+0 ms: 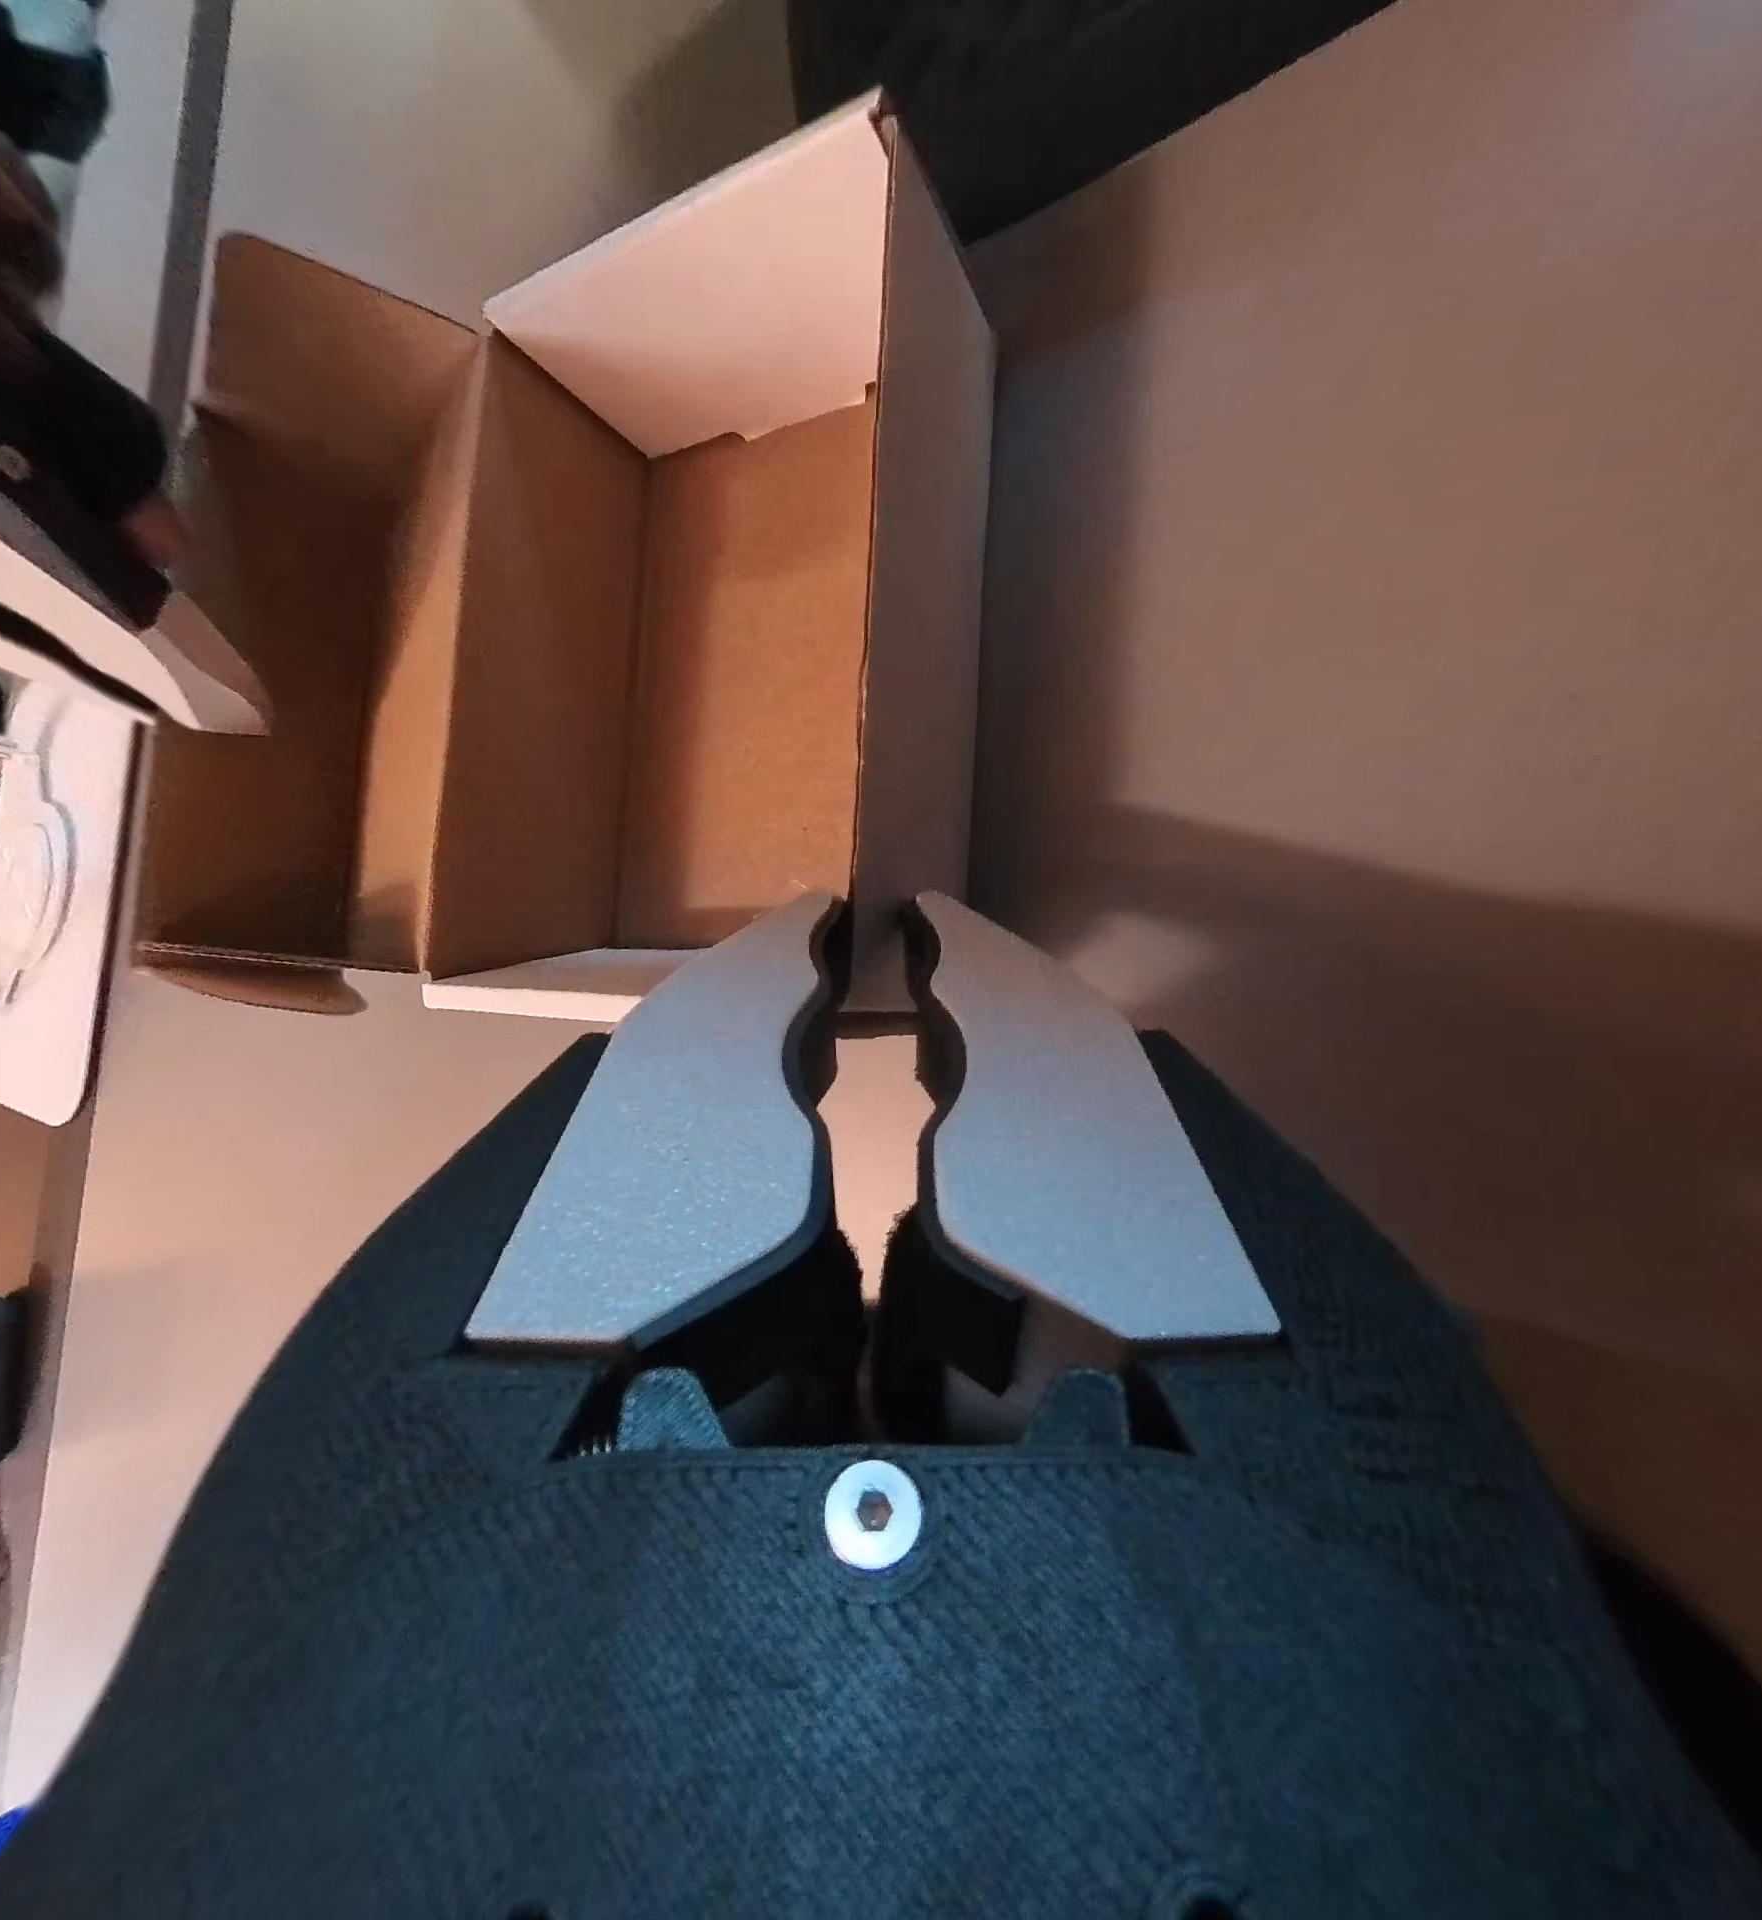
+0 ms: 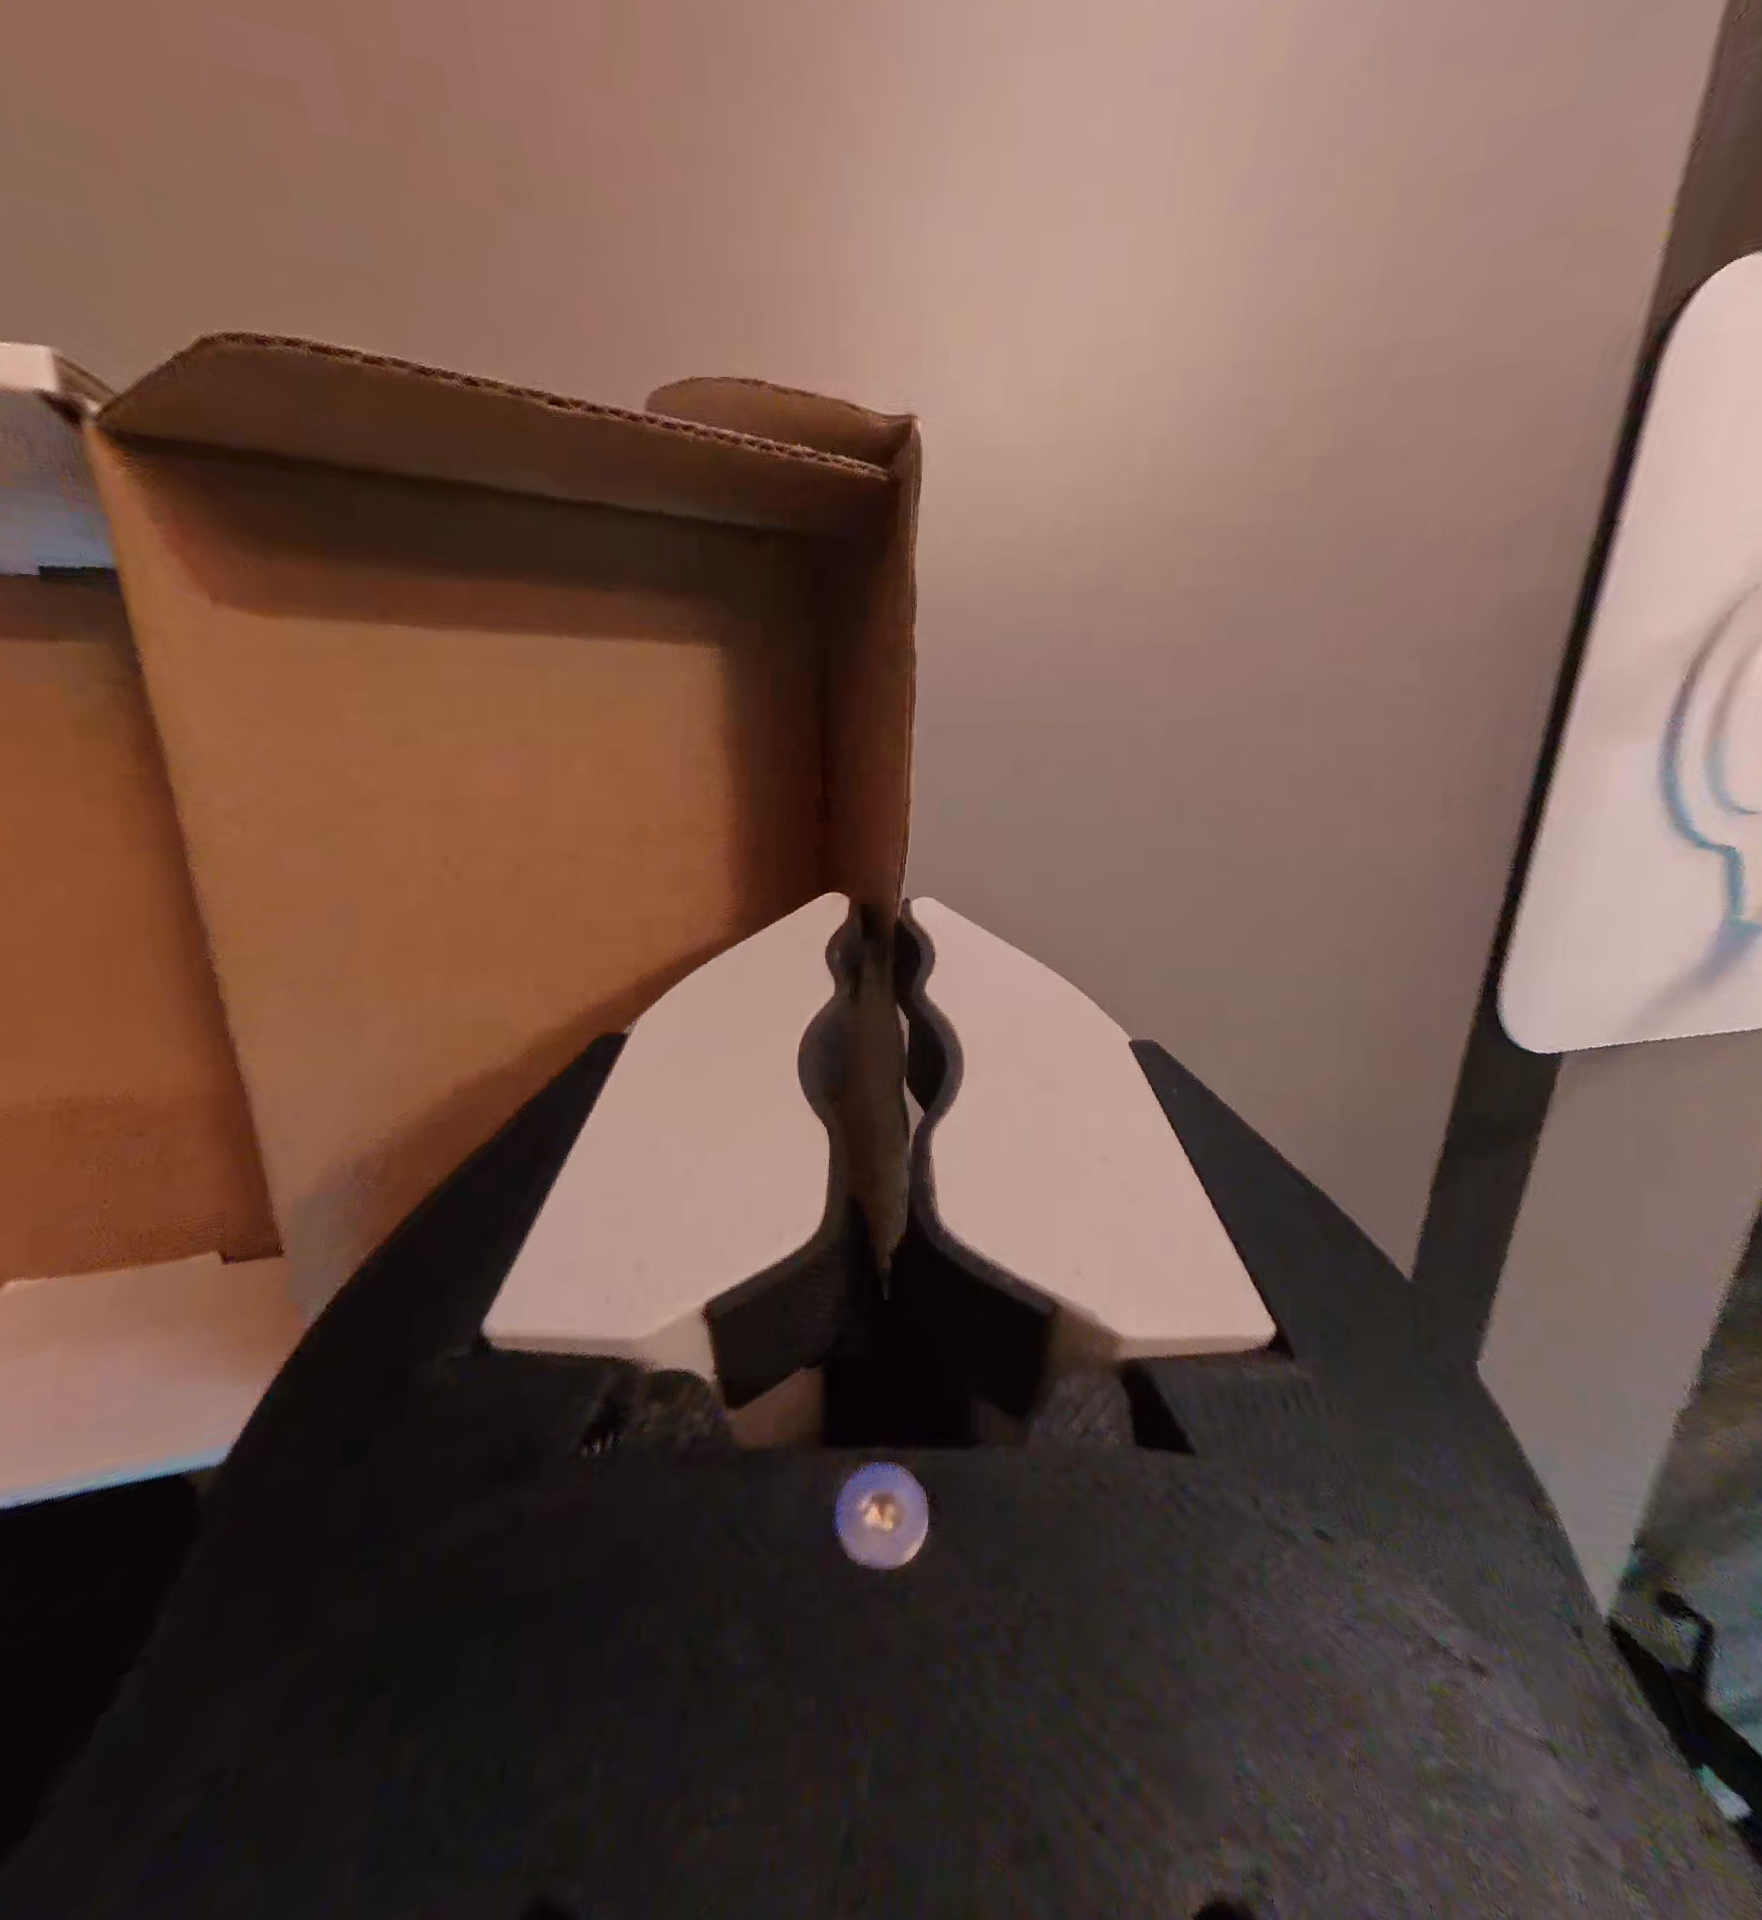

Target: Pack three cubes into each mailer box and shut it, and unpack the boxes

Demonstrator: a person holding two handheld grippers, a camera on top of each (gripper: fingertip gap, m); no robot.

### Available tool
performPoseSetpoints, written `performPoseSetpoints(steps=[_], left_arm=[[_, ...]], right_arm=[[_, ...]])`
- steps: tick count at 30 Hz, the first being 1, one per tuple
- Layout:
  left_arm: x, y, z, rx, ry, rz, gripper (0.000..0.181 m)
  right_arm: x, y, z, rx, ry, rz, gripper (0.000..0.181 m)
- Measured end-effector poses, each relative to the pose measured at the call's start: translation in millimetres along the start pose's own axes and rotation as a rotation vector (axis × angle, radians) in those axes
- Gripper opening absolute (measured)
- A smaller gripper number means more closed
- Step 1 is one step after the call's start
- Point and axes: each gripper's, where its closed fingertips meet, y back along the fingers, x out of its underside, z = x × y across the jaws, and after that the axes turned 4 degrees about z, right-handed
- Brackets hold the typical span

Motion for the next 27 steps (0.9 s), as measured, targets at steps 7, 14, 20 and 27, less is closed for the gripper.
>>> performPoseSetpoints(steps=[7,14,20,27], left_arm=[[0,-1,0,0.019,0.03,-0.017,0.01],[0,0,0,0.01,0.018,-0.021,0.011],[-2,1,-3,0.018,0.012,-0.034,0.015],[-7,7,-1,0.014,0.033,-0.071,0.025]], right_arm=[[5,-20,6,-0.048,-0.029,0.013,0.009],[6,-20,3,-0.039,-0.023,0.033,0.012],[-2,-10,2,-0.035,-0.02,-0.022,0.037],[-12,16,-4,-0.026,-0.087,-0.139,0.076]])
